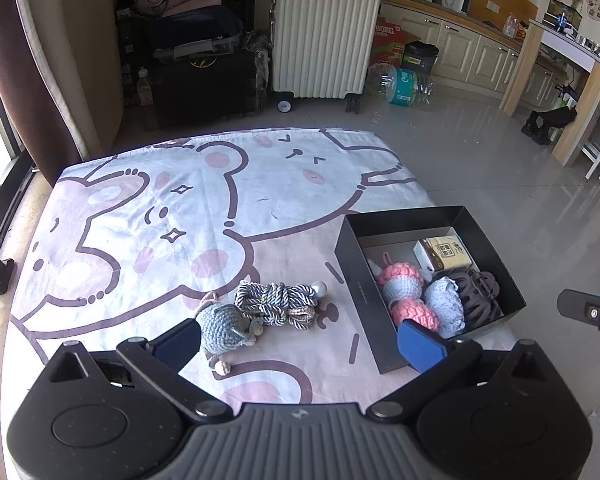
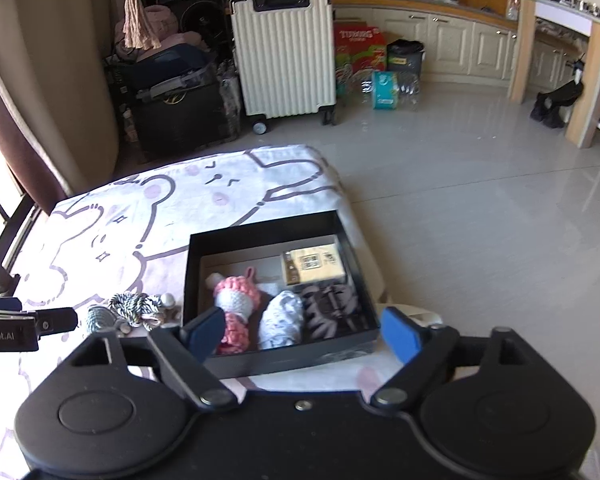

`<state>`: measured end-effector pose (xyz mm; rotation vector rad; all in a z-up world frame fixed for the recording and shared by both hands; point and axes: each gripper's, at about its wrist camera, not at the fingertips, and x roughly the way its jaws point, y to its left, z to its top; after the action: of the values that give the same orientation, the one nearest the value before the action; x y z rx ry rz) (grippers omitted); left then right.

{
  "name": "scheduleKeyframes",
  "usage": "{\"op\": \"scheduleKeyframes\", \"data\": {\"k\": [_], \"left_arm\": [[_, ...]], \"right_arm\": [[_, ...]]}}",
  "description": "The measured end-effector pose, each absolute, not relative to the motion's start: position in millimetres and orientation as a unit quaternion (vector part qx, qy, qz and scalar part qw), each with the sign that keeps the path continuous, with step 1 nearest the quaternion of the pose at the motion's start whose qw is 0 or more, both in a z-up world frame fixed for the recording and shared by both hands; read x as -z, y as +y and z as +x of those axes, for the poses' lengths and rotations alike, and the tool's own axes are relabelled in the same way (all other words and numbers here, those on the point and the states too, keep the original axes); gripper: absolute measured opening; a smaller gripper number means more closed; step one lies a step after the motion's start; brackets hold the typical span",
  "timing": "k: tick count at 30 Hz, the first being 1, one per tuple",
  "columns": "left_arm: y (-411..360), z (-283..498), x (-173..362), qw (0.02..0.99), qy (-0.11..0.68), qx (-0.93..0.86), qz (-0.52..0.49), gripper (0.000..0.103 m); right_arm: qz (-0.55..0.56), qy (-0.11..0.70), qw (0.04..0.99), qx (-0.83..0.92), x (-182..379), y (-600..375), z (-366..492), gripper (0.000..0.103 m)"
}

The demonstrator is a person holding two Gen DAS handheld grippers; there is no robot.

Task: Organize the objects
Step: 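Withdraw both open tools from the box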

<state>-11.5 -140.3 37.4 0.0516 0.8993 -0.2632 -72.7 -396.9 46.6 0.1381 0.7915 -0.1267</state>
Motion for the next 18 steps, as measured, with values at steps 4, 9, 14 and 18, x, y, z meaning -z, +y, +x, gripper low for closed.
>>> {"op": "scheduleKeyframes", "data": {"k": [4,9,14,18], "left_arm": [[-142,-16,-40,0.893,0.430,0.131,0.033,0.103],[-140,-15,-39,0.891,0.434,0.133,0.033,0.103],[-134,-14,-38,0.892,0.434,0.125,0.031,0.103],[-132,-9,-34,0.891,0.435,0.123,0.025,0.103]], "right_arm": [[0.061,0.383,0.919,0.067,-50,-398,-77,0.100],[0.055,0.388,0.917,0.078,-46,-395,-75,0.103],[0.053,0.391,0.915,0.080,-41,-394,-69,0.103],[0.055,0.395,0.914,0.079,-35,-392,-65,0.103]]}}
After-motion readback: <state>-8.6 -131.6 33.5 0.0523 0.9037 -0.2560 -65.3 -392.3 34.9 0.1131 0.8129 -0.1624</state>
